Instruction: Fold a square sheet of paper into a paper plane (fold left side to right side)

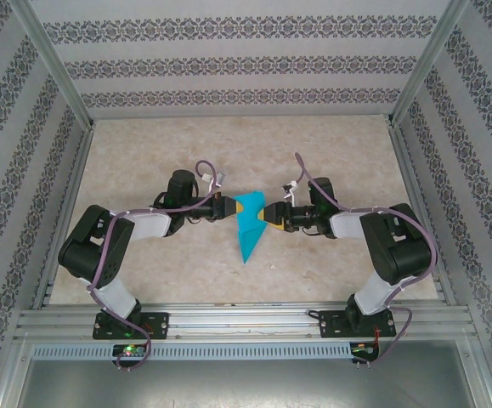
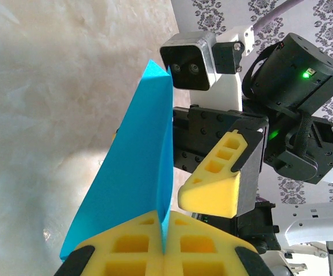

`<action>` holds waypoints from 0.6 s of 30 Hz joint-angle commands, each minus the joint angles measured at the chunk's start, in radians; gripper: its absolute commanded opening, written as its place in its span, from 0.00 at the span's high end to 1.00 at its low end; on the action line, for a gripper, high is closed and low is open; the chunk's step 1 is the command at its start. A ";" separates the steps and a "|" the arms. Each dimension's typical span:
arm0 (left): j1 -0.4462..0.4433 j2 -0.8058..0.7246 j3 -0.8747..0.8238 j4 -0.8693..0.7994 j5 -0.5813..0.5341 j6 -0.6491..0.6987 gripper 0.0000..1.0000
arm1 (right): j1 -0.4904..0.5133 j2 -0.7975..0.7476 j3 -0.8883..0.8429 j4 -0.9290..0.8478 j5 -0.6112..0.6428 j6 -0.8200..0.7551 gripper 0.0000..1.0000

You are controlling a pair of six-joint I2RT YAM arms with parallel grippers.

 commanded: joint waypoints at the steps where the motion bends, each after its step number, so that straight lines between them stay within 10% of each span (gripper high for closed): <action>1: 0.006 -0.003 0.008 0.013 0.025 0.035 1.00 | 0.009 0.009 0.028 0.081 -0.070 0.015 0.30; 18: 0.005 0.011 0.013 -0.113 -0.027 0.110 1.00 | -0.006 -0.002 0.074 0.035 -0.095 -0.004 0.54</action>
